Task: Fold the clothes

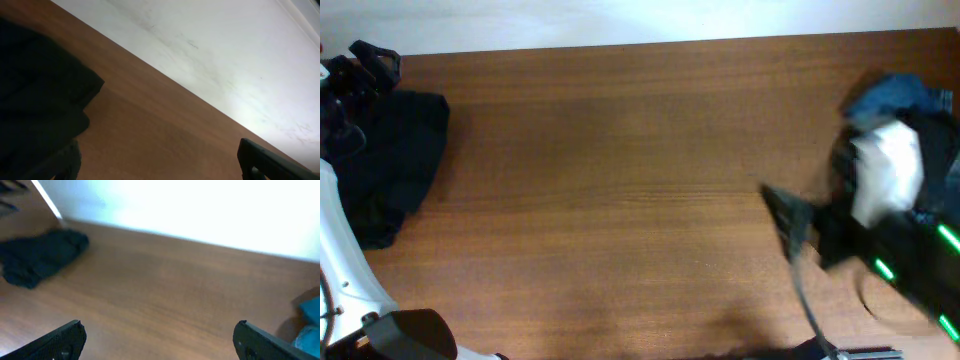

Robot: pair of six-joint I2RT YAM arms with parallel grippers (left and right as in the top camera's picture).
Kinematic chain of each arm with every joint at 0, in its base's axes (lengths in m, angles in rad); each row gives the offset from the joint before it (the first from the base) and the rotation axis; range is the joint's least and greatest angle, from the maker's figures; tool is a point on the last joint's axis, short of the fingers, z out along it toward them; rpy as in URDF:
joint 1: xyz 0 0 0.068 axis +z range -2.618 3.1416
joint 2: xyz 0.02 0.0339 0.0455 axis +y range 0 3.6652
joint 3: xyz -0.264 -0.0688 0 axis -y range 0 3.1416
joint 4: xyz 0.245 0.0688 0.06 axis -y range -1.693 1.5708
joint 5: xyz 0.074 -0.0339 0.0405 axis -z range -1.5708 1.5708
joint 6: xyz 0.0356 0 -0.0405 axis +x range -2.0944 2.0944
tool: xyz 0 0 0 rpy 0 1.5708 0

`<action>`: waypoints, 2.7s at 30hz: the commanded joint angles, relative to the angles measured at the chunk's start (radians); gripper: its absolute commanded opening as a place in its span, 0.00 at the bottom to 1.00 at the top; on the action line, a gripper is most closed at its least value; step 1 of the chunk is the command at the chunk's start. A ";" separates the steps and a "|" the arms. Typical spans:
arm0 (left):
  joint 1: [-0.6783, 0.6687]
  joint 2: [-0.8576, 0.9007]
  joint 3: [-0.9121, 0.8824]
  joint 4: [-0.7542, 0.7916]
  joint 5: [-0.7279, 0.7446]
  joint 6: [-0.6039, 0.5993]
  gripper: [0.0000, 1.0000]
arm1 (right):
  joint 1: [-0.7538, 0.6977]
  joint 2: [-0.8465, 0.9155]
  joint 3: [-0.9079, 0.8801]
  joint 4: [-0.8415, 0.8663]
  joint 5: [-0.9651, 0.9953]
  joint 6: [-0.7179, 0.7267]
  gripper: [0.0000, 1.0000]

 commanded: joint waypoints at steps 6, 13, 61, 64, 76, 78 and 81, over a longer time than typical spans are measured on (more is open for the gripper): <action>0.000 0.002 -0.003 -0.002 0.011 0.007 0.99 | -0.034 -0.439 -0.360 0.091 0.019 -0.010 0.99; 0.000 0.002 -0.003 -0.002 0.011 0.007 0.99 | -0.140 -0.760 -0.862 0.374 0.020 -0.010 0.99; 0.000 0.002 -0.003 -0.002 0.011 0.007 0.99 | -0.346 -0.964 -1.820 1.221 0.004 0.002 0.99; 0.000 0.002 -0.003 -0.002 0.011 0.007 0.99 | -0.346 -0.963 -1.820 1.221 0.005 0.002 0.99; 0.000 0.002 -0.003 -0.002 0.011 0.007 0.99 | -0.346 -0.963 -1.820 1.221 0.005 0.002 0.99; 0.000 0.002 -0.003 -0.002 0.011 0.007 0.99 | -0.346 -0.963 -1.820 1.221 0.005 0.002 0.99; 0.000 0.002 -0.003 -0.002 0.011 0.007 0.99 | -0.346 -0.963 -1.820 1.221 0.004 0.002 0.99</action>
